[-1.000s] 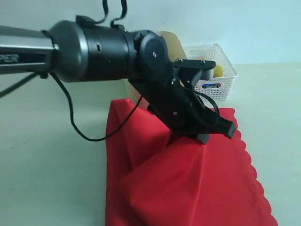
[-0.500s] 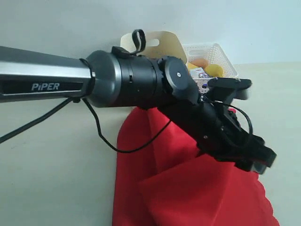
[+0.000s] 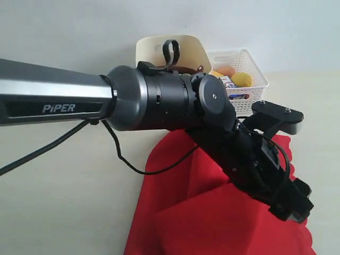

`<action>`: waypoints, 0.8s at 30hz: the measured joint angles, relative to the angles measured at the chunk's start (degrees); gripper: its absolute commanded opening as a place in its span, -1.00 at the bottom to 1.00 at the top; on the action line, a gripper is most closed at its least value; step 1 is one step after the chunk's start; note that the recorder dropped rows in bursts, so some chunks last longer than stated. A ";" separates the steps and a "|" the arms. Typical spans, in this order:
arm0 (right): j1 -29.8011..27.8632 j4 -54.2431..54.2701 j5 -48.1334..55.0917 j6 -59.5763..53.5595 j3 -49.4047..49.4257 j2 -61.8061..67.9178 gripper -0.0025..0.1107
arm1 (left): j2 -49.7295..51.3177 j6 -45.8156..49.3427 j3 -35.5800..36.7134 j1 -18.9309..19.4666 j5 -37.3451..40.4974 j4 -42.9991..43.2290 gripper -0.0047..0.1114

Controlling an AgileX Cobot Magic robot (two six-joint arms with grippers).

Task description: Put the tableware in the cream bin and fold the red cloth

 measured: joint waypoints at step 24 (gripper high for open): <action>0.00 0.00 0.88 0.00 -14.23 13.84 -0.96 | -4.22 -2.70 -7.36 0.00 2.92 9.98 0.74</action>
